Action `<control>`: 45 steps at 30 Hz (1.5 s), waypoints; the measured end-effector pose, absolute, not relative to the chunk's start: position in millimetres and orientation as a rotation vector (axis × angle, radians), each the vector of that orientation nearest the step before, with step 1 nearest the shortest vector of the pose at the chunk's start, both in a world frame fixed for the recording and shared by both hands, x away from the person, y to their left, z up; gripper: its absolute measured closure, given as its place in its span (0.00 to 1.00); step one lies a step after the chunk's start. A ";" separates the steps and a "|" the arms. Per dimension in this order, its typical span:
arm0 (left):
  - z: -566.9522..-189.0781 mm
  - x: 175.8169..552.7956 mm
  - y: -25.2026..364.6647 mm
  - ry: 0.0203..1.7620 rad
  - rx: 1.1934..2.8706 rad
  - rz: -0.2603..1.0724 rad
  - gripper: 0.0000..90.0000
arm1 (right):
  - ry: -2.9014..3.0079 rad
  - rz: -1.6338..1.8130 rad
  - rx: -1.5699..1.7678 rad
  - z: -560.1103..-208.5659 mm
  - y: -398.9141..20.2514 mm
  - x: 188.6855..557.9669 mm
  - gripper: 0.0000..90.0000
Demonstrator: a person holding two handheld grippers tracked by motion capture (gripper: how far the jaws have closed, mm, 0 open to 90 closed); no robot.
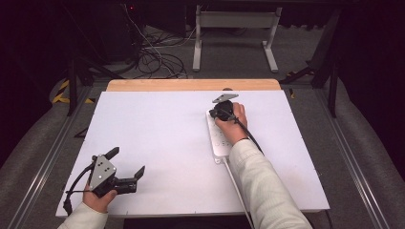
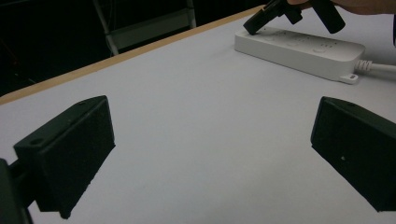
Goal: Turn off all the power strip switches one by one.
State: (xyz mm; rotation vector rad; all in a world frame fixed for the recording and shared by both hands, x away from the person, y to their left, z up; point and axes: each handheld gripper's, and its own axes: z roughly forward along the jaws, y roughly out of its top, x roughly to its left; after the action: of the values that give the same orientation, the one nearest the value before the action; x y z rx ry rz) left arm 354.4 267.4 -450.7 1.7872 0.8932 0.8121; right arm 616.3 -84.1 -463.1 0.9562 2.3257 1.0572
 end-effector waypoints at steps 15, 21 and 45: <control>-450.2 353.7 268.9 0.897 1.778 0.810 0.00 | 2.324 1.038 0.868 -460.9 -76.8 611.7 1.00; -450.4 355.1 269.9 0.902 1.777 0.805 0.00 | 2.269 1.153 0.907 -448.4 -90.8 609.8 1.00; -450.2 354.5 267.4 0.900 1.786 0.814 0.00 | 2.188 1.458 0.884 -394.2 -118.7 568.1 0.38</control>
State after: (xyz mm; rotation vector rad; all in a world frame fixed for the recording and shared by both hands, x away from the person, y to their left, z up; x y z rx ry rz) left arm 354.5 267.4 -450.2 1.7862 0.9004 0.8137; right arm 568.1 -118.7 -394.2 0.8838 2.1883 1.4575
